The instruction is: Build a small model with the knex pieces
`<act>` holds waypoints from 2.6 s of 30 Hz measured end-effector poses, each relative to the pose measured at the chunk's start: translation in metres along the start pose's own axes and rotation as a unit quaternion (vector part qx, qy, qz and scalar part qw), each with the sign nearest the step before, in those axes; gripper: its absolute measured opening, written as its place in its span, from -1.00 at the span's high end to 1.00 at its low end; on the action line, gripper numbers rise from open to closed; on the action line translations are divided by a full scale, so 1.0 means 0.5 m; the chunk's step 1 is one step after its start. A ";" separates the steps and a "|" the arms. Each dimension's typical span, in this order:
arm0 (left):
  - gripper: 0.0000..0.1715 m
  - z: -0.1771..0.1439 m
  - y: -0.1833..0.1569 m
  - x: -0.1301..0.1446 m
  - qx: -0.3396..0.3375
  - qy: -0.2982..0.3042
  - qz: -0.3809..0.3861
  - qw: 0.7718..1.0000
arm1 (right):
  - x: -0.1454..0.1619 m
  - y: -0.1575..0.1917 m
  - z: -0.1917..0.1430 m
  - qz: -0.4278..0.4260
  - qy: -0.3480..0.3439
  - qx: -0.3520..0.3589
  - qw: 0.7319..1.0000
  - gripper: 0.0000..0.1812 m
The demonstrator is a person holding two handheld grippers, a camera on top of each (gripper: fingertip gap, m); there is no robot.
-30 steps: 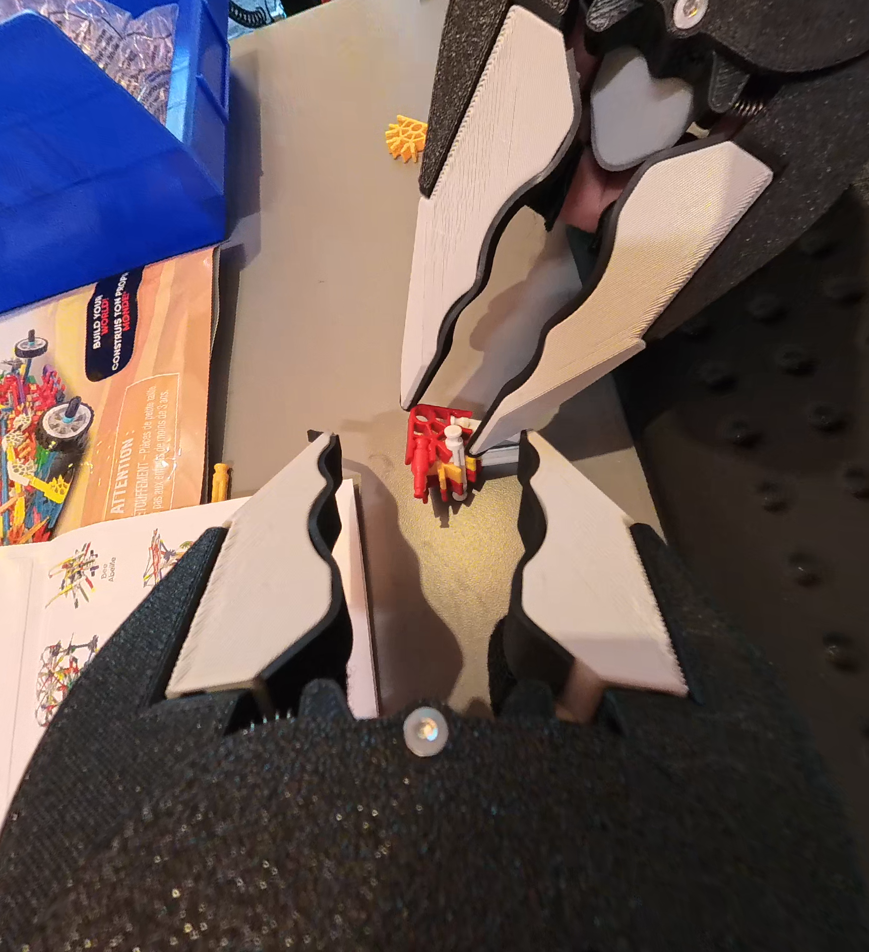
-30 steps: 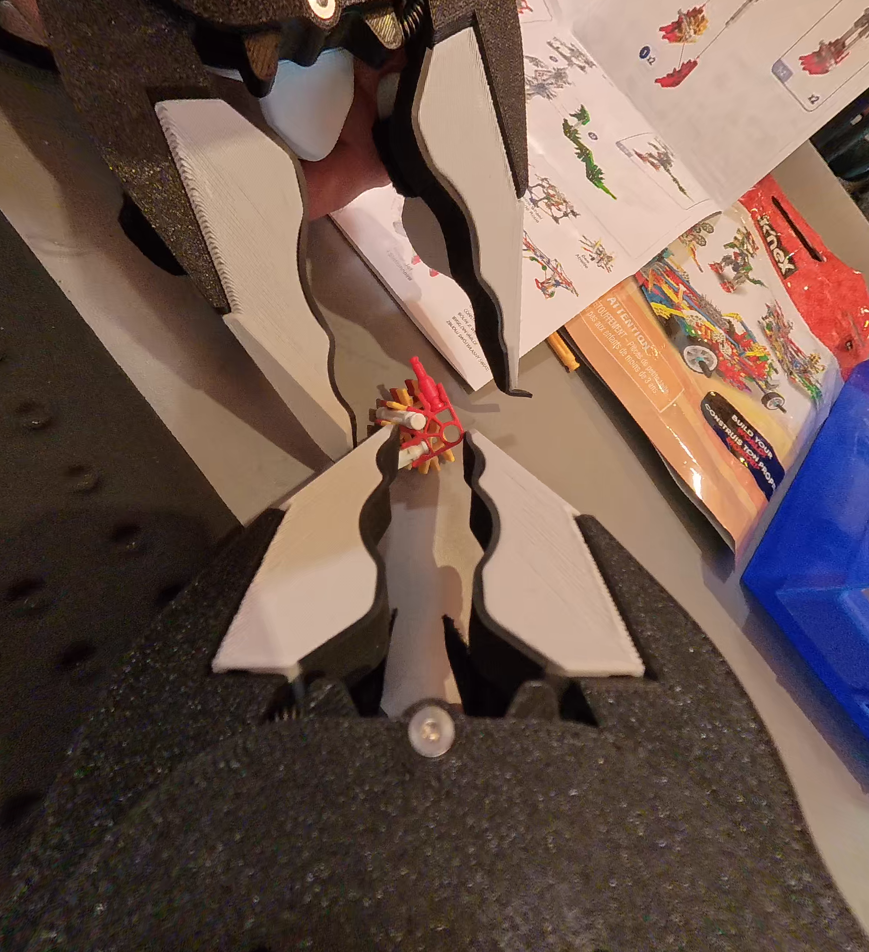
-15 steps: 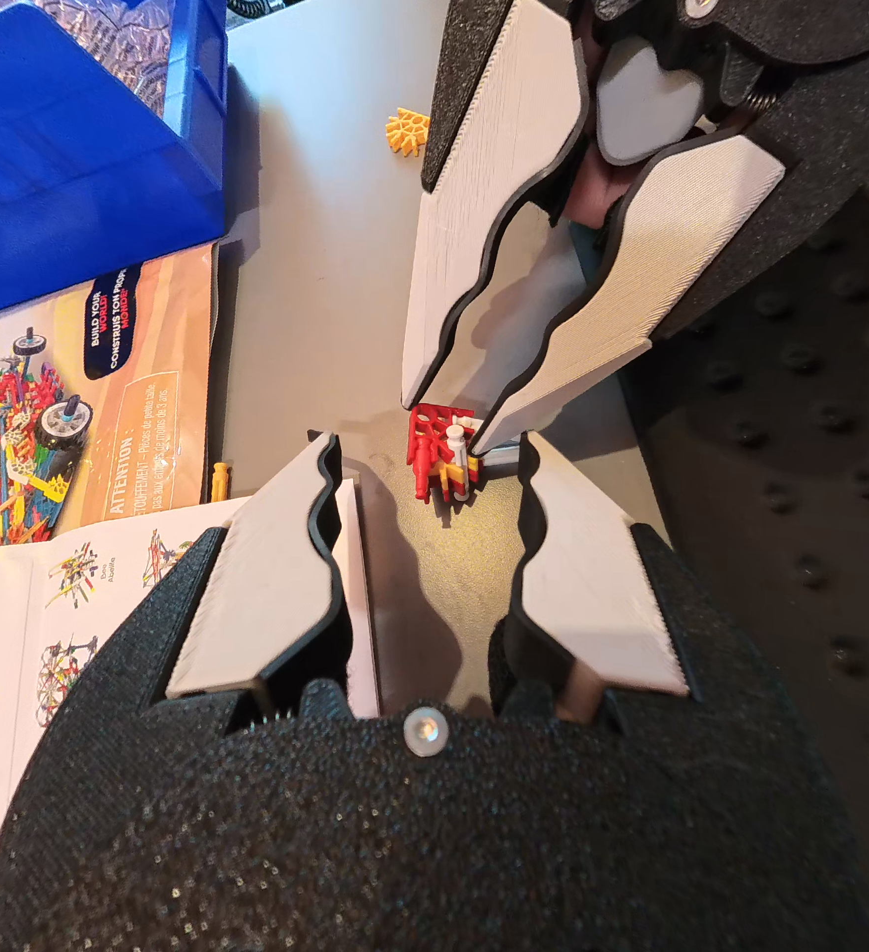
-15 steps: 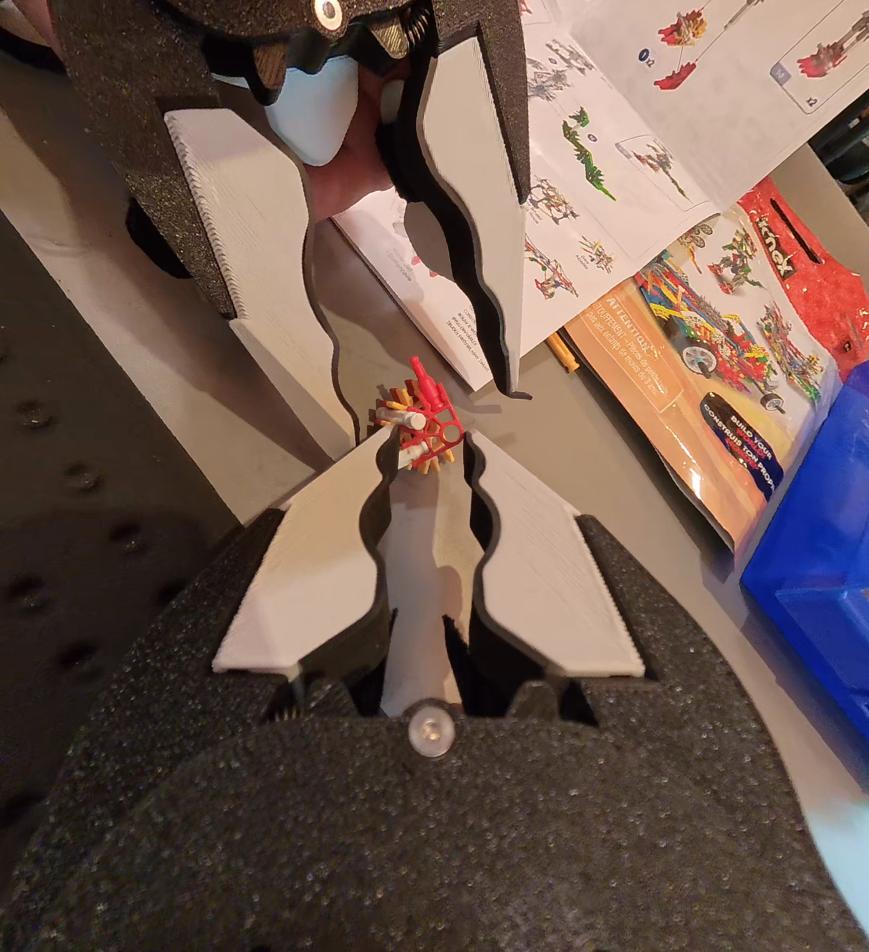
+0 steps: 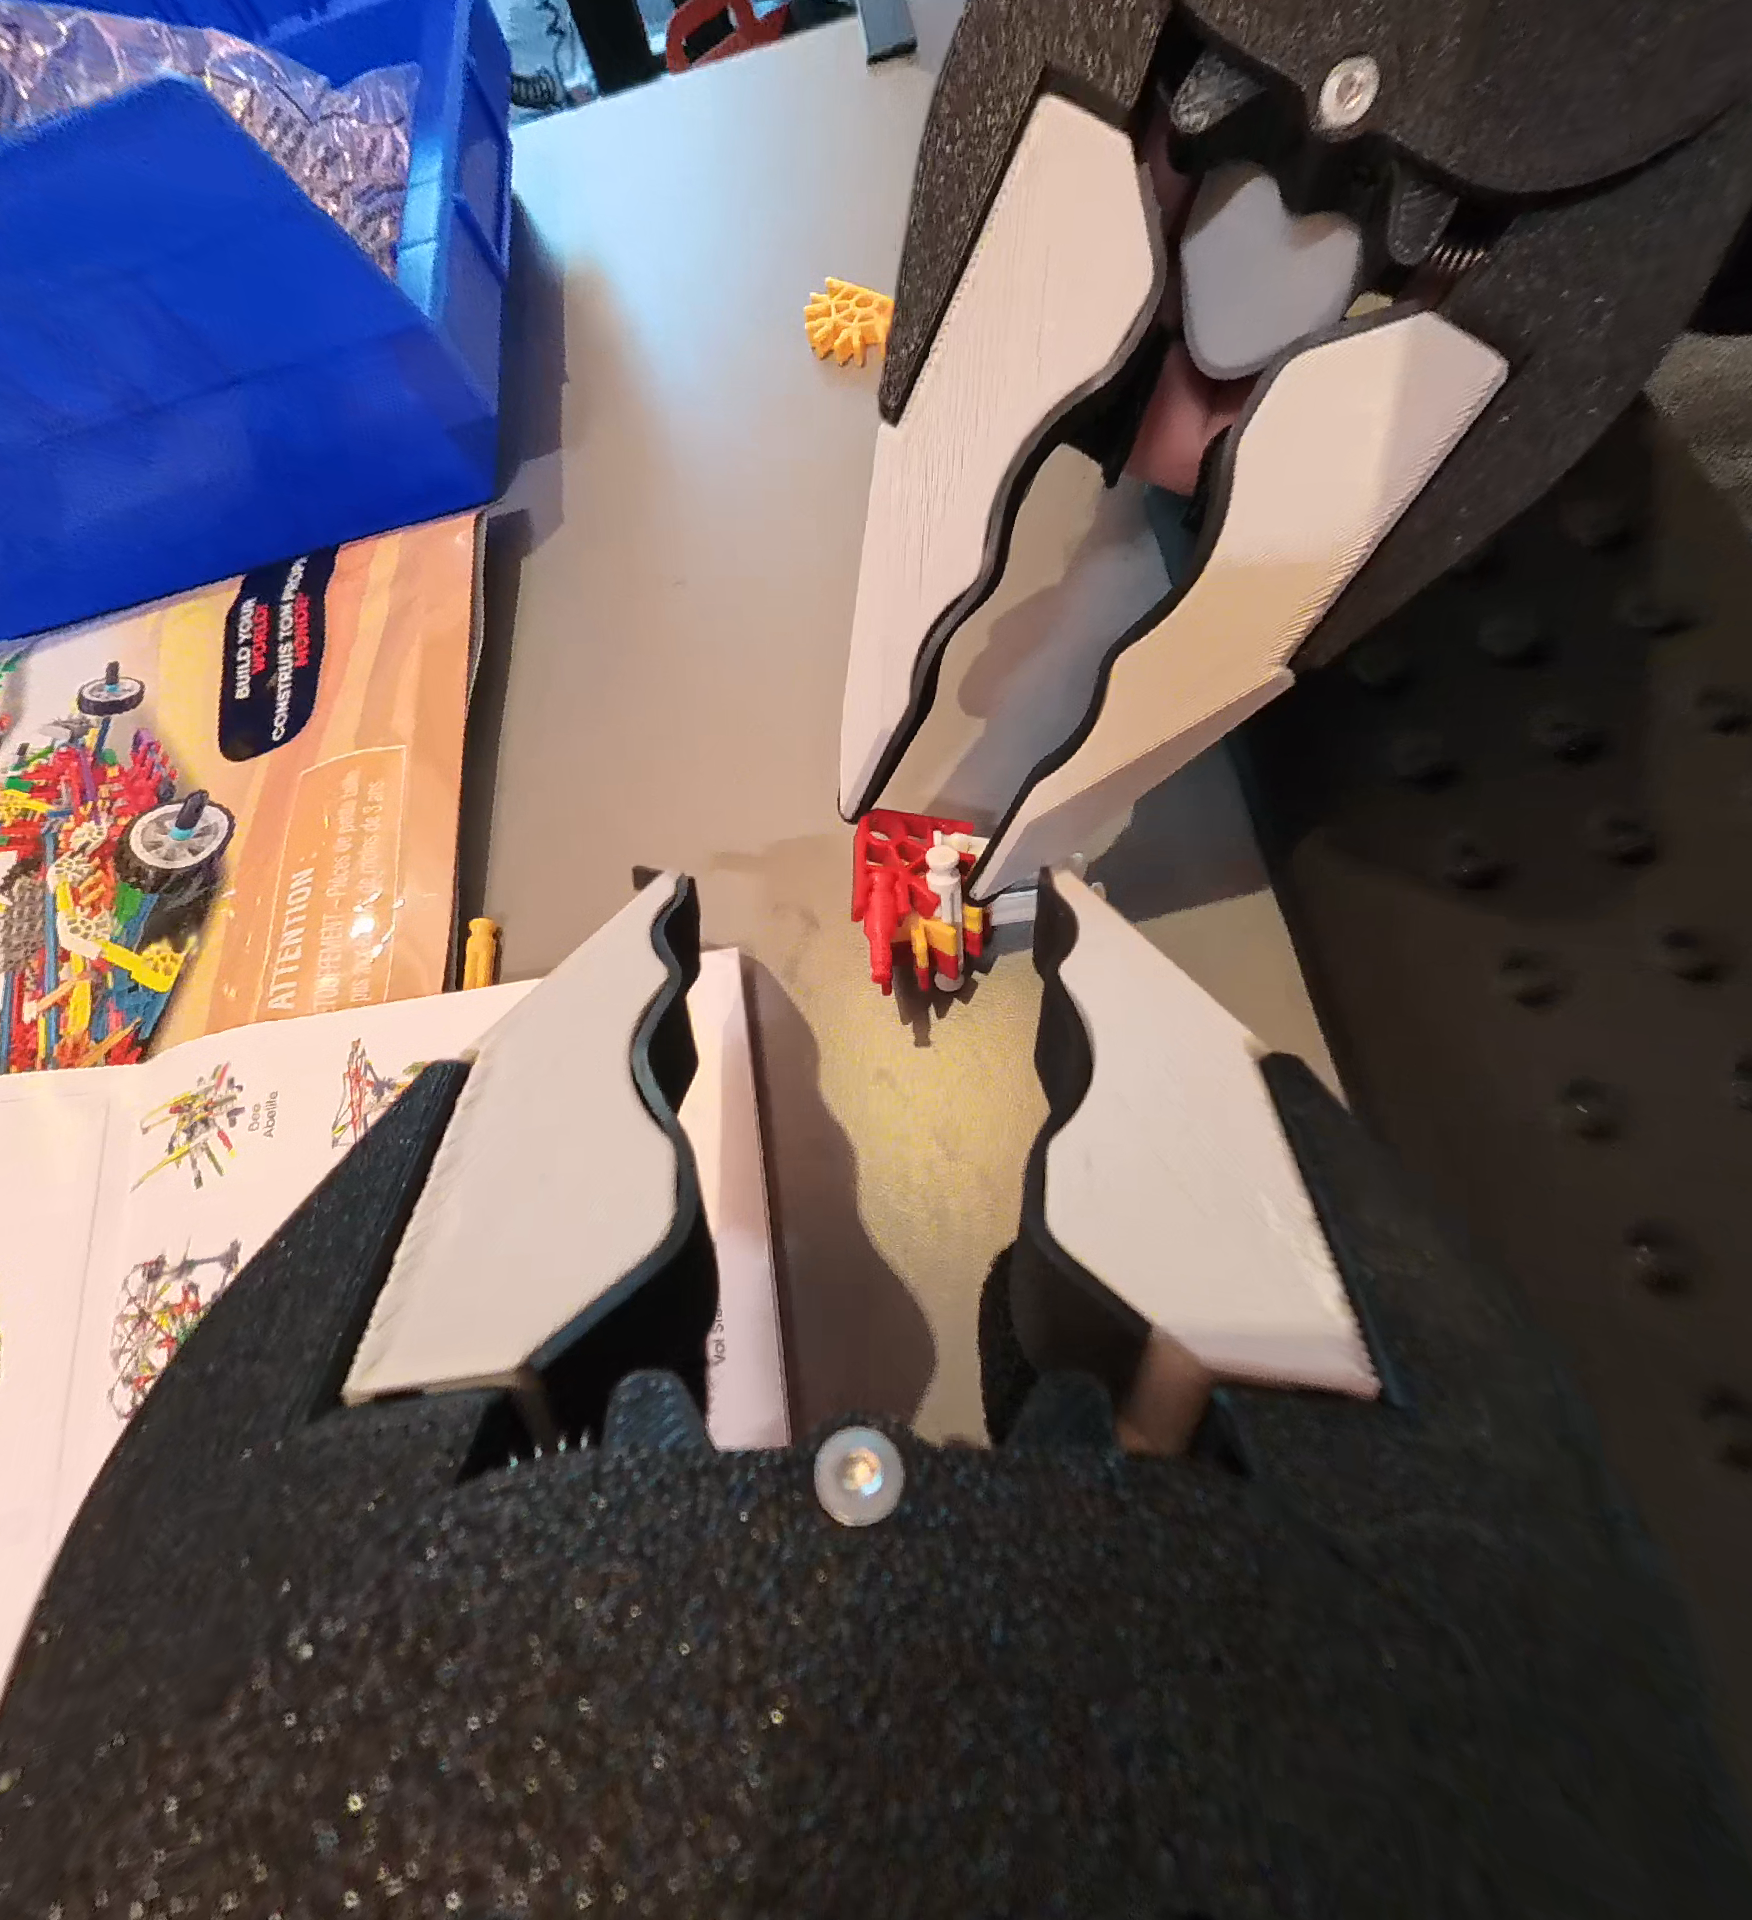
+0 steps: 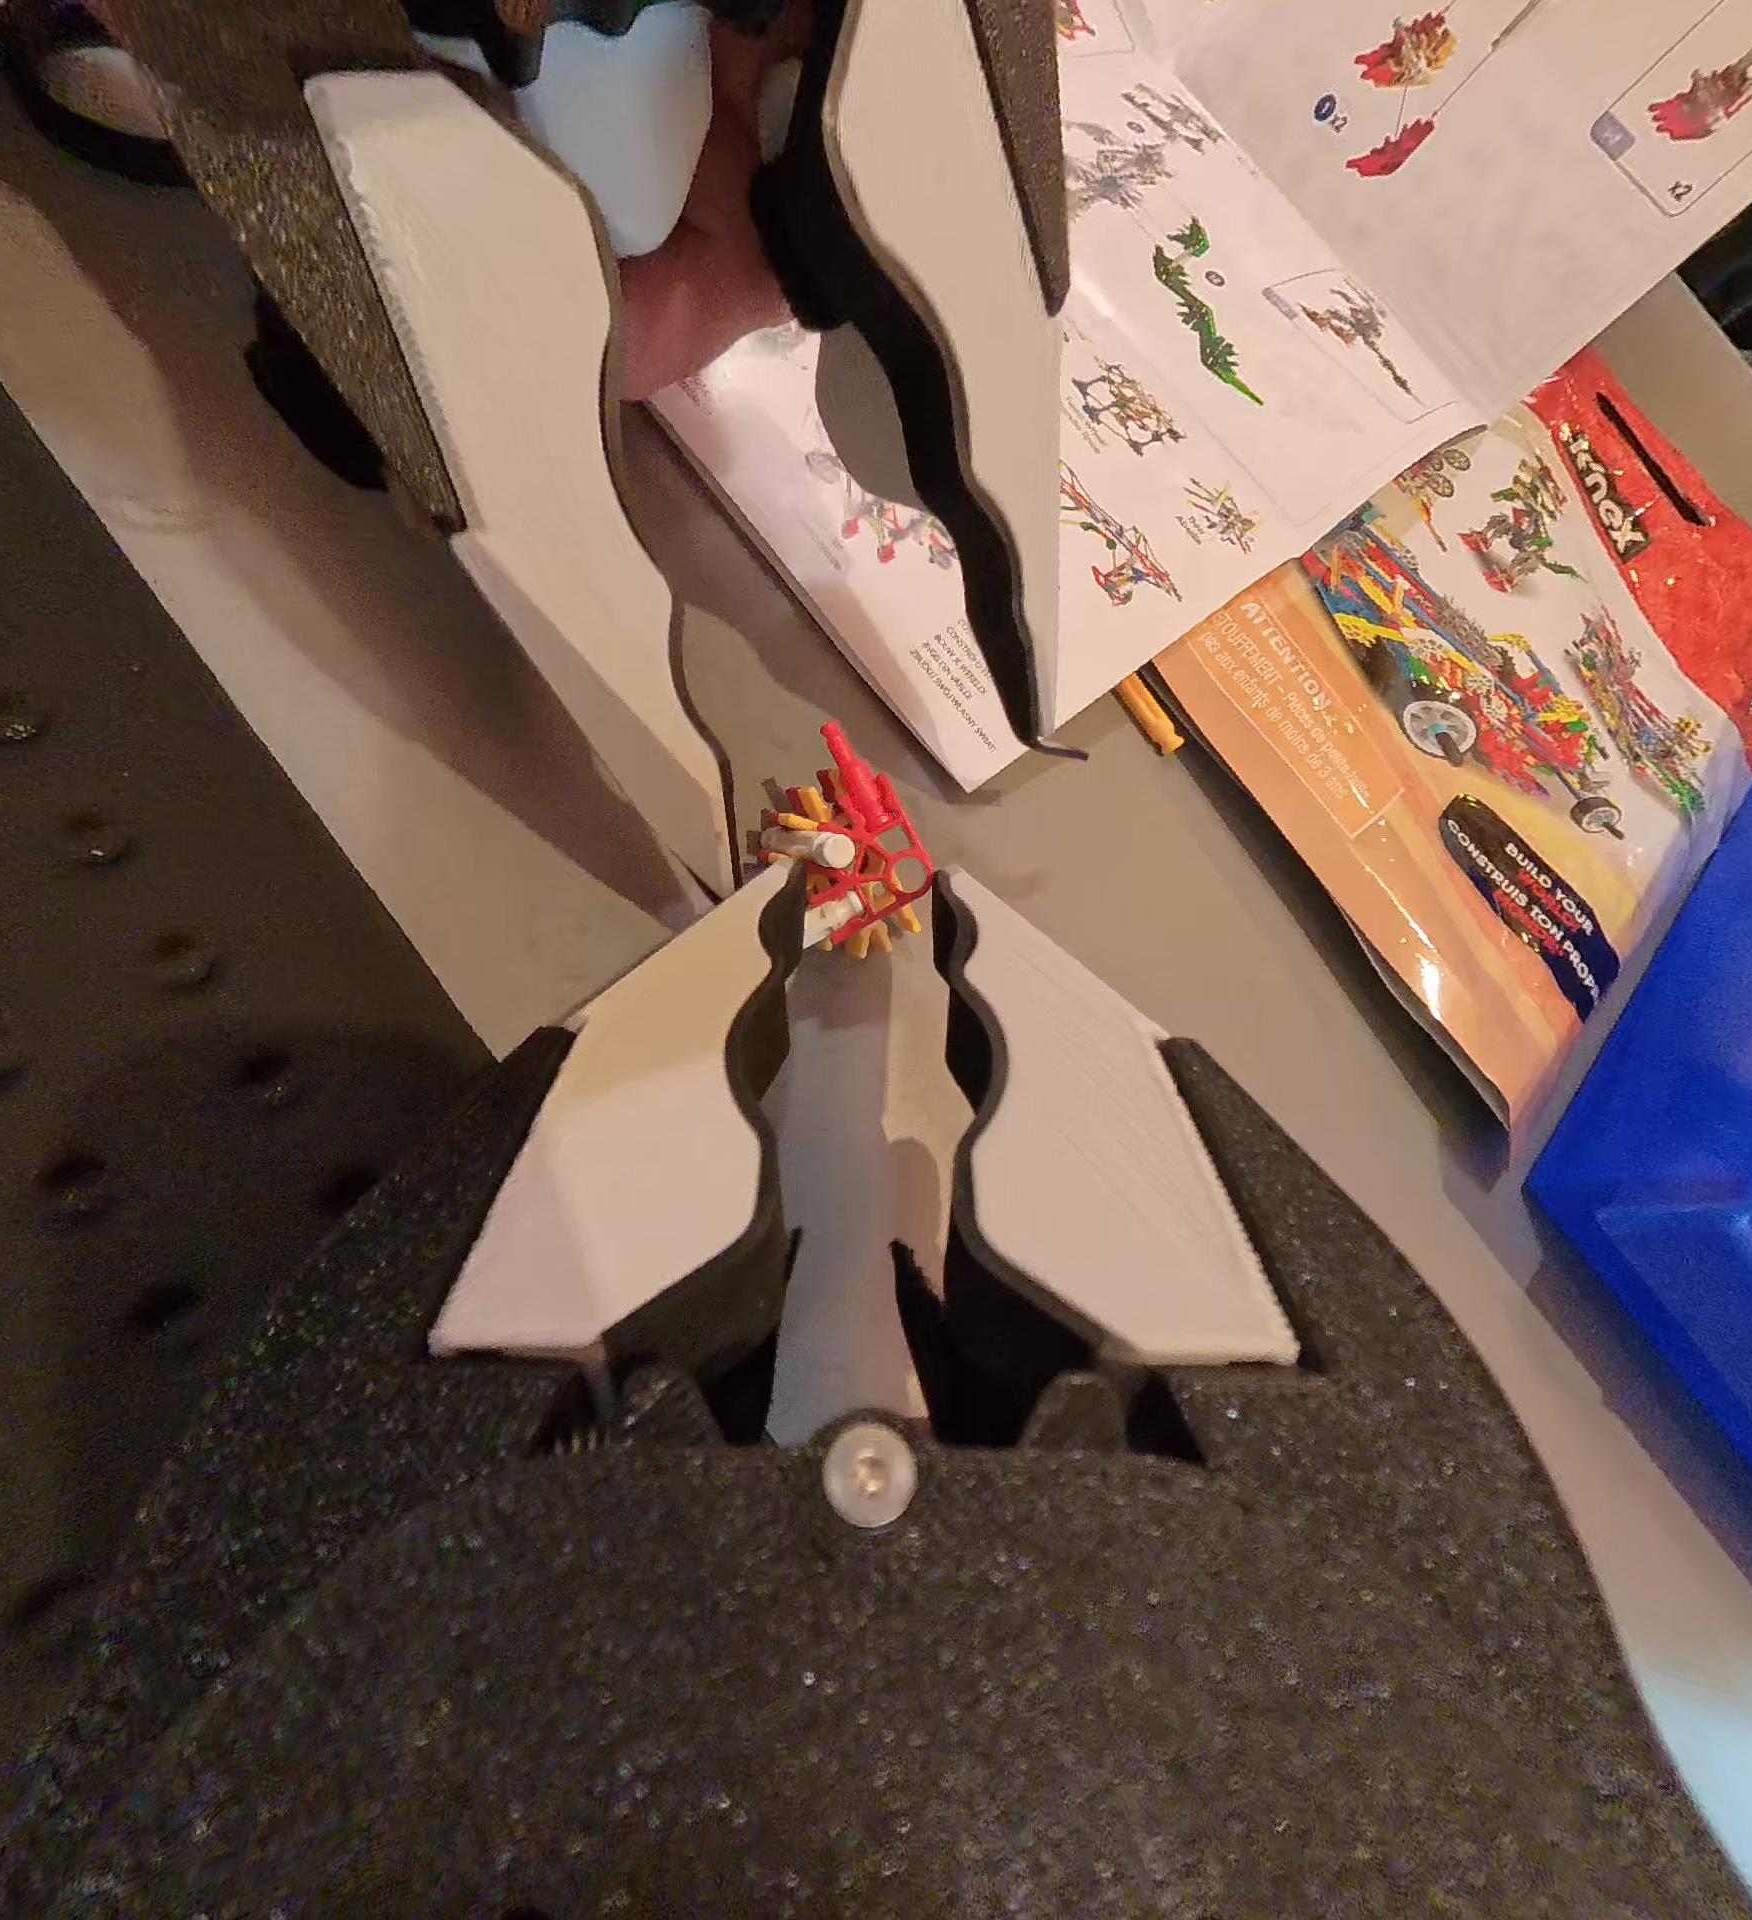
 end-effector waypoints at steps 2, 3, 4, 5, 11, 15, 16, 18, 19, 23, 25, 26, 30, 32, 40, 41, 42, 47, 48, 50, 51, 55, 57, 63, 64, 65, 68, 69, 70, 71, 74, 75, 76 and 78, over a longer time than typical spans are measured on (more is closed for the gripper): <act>0.33 0.002 -0.002 0.003 0.006 0.008 0.005 1.000 | 0.000 0.000 0.000 -0.002 -0.001 -0.002 1.000 0.73; 0.37 0.005 -0.006 0.007 0.012 0.019 0.014 1.000 | 0.000 0.000 0.000 -0.004 -0.003 -0.005 1.000 0.73; 0.39 0.008 -0.009 0.010 0.014 0.026 0.024 0.999 | 0.001 -0.001 0.000 -0.006 -0.005 -0.008 1.000 0.73; 0.43 0.010 -0.011 0.012 0.013 0.031 0.030 0.999 | 0.002 -0.002 0.000 -0.006 -0.005 -0.009 1.000 0.73; 0.68 0.008 -0.006 0.017 0.007 0.037 0.033 0.999 | 0.006 -0.009 0.004 -0.013 -0.011 -0.009 1.000 0.73; 0.73 0.011 -0.006 0.020 0.007 0.041 0.040 0.998 | 0.007 -0.014 0.004 -0.002 -0.019 -0.026 0.999 0.74; 0.73 0.010 -0.007 0.021 0.006 0.042 0.046 0.998 | 0.007 -0.015 0.003 0.003 -0.023 -0.034 0.999 0.74; 0.74 0.009 -0.006 0.022 0.002 0.042 0.057 0.997 | 0.008 -0.016 0.002 0.012 -0.030 -0.052 0.998 0.74; 0.75 0.010 -0.006 0.023 0.000 0.042 0.061 0.997 | 0.008 -0.018 0.002 0.019 -0.032 -0.060 0.998 0.74; 0.75 0.009 -0.007 0.024 0.002 0.042 0.067 0.997 | 0.009 -0.024 0.005 0.037 -0.030 -0.092 0.995 0.74; 0.75 0.009 -0.007 0.024 0.004 0.042 0.065 0.997 | 0.010 -0.026 0.007 0.048 -0.026 -0.105 0.993 0.73; 0.75 0.010 -0.008 0.025 0.005 0.043 0.067 0.997 | 0.011 -0.028 0.008 0.056 -0.024 -0.113 0.992 0.73; 0.72 0.009 -0.012 0.025 0.000 0.044 0.080 0.996 | 0.010 -0.028 0.008 0.054 -0.021 -0.125 0.990 0.73; 0.65 0.005 -0.011 0.023 -0.008 0.045 0.089 0.995 | 0.008 -0.026 0.009 0.049 -0.019 -0.124 0.991 0.73; 0.73 0.002 -0.019 0.022 0.005 0.038 0.101 0.994 | 0.005 -0.025 0.011 0.055 -0.011 -0.143 0.988 0.72; 0.73 0.002 -0.020 0.022 0.005 0.037 0.103 0.994 | 0.005 -0.025 0.011 0.058 -0.008 -0.146 0.988 0.72; 0.73 0.003 -0.021 0.022 0.003 0.035 0.105 0.994 | 0.005 -0.025 0.011 0.060 -0.005 -0.148 0.987 0.71; 0.73 0.007 -0.024 0.020 -0.004 0.033 0.108 0.994 | 0.007 -0.024 0.013 0.074 0.004 -0.145 0.987 0.66; 0.73 0.006 -0.025 0.020 -0.007 0.033 0.110 0.993 | 0.007 -0.024 0.013 0.076 0.005 -0.146 0.986 0.66; 0.73 0.008 -0.026 0.020 -0.013 0.035 0.109 0.993 | 0.006 -0.024 0.012 0.073 0.010 -0.143 0.987 0.68; 0.73 0.008 -0.026 0.020 -0.016 0.035 0.109 0.993 | 0.006 -0.024 0.012 0.072 0.013 -0.141 0.987 0.68; 0.73 0.008 -0.028 0.021 -0.020 0.031 0.119 0.992 | 0.001 -0.018 0.011 0.056 0.023 -0.128 0.990 0.70; 0.74 0.007 -0.028 0.021 -0.020 0.030 0.123 0.992 | -0.002 -0.015 0.011 0.048 0.025 -0.123 0.991 0.70; 0.75 0.007 -0.028 0.022 -0.023 0.029 0.117 0.993 | 0.002 -0.013 0.012 0.045 0.008 -0.121 0.992 0.71; 0.75 0.008 -0.029 0.022 -0.022 0.028 0.113 0.993 | 0.003 -0.014 0.012 0.042 0.006 -0.122 0.992 0.71; 0.75 0.009 -0.029 0.022 -0.023 0.026 0.111 0.993 | 0.004 -0.015 0.012 0.041 0.003 -0.124 0.991 0.71; 0.74 0.011 -0.032 0.018 -0.029 0.035 0.111 0.993 | 0.010 -0.020 0.010 0.056 -0.005 -0.137 0.989 0.70; 0.74 0.012 -0.033 0.017 -0.030 0.037 0.111 0.993 | 0.012 -0.022 0.009 0.061 -0.008 -0.139 0.988 0.70; 0.74 0.013 -0.034 0.016 -0.035 0.038 0.115 0.992 | 0.013 -0.023 0.008 0.066 -0.009 -0.138 0.988 0.70; 0.74 0.013 -0.036 0.015 -0.040 0.039 0.121 0.991 | 0.014 -0.024 0.008 0.071 -0.008 -0.137 0.988 0.69; 0.74 0.012 -0.035 0.014 -0.043 0.037 0.122 0.991 | 0.016 -0.028 0.008 0.091 -0.008 -0.140 0.986 0.65; 0.74 0.012 -0.036 0.014 -0.043 0.037 0.123 0.991 | 0.015 -0.029 0.006 0.097 -0.012 -0.146 0.984 0.65; 0.73 0.013 -0.038 0.014 -0.043 0.037 0.125 0.991 | 0.014 -0.031 0.004 0.106 -0.018 -0.151 0.983 0.64; 0.73 0.015 -0.041 0.013 -0.042 0.037 0.127 0.990 | 0.010 -0.036 0.000 0.124 -0.030 -0.161 0.979 0.64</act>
Point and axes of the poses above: each gripper's, where its closed fingertips meet, z out along the fingers, x out of its underside, y = z × x across the jaws, the point moved 8 cm from there along -z, back along the fingers, and after that the axes turned 12 degrees about -z, right-handed, at the moved point
